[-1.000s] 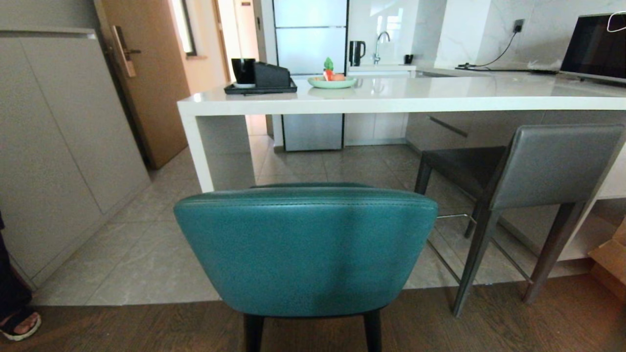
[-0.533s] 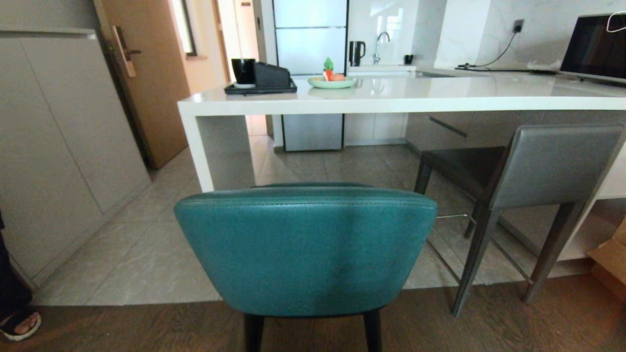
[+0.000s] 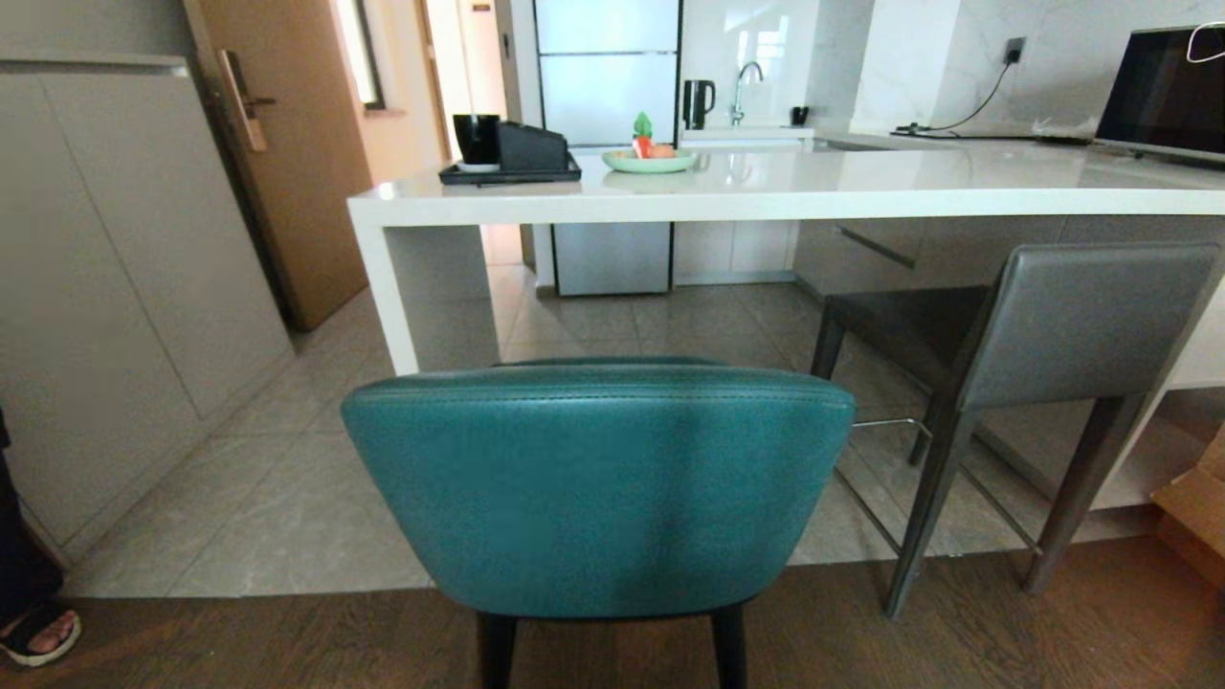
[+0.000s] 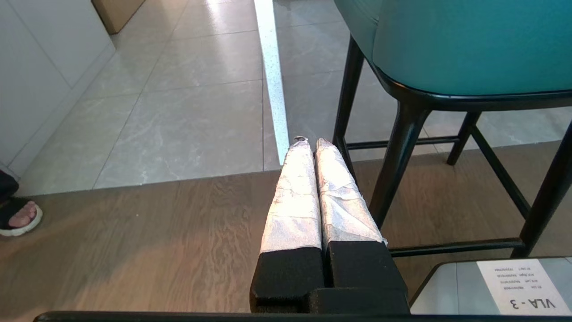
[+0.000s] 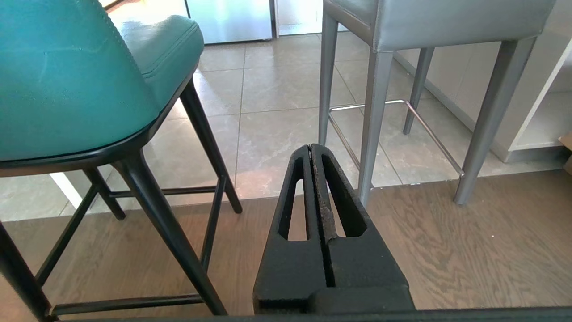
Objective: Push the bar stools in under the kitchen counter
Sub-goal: Pull the gray chair out from under the dining table
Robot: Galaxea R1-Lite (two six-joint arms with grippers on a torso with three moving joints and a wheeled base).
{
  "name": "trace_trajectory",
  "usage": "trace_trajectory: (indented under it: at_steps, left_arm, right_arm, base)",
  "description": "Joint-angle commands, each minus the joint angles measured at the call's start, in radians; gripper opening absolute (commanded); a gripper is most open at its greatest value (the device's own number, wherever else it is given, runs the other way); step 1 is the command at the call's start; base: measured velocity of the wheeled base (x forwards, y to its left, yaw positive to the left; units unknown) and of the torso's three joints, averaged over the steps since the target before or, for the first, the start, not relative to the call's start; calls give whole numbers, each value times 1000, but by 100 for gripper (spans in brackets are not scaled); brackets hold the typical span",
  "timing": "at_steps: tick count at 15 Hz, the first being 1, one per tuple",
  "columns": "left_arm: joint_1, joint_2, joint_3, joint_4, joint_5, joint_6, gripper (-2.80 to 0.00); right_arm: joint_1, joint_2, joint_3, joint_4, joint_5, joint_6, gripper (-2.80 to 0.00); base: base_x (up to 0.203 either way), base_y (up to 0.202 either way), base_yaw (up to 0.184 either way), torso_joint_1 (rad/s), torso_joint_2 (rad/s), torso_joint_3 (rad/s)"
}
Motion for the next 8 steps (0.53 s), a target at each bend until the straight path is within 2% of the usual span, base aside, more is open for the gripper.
trace_trajectory:
  at_steps: [1,8]
  left_arm:
    - [0,1,-1,1,11,-31,-280]
    - [-1,1,-1,1,9,-37,-280]
  right_arm:
    - [0,2,5,-1,0,0,-280]
    - [0,2,5,-1,0,0,-280]
  base:
    - [0,0,0,0,0,0]
    - [0,0,0,0,0,0]
